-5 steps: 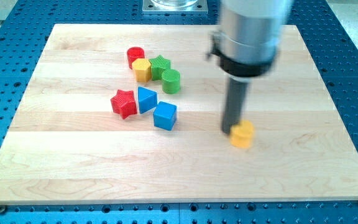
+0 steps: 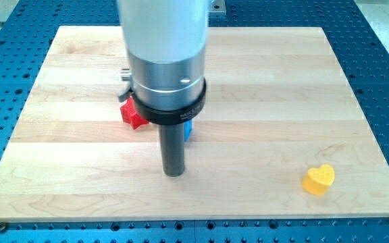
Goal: Move the blue cube to the top left of the yellow heart
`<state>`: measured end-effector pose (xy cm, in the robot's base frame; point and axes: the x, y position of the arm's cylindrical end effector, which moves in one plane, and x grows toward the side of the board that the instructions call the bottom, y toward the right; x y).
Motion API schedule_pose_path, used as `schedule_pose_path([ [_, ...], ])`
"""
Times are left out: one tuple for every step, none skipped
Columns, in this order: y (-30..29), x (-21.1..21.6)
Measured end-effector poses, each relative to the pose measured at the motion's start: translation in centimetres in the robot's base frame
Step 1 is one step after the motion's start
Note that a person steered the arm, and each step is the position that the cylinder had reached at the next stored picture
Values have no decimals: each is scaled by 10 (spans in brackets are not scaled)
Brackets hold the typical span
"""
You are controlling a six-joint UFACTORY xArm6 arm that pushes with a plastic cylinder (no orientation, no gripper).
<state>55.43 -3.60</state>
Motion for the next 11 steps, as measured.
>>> schedule_pose_path([
  [-8, -11],
  [-22, -53],
  [11, -65],
  [107, -56],
  [144, -45],
  [59, -49],
  [50, -105],
  [120, -113],
  [164, -65],
  [172, -46],
  [179, -29],
])
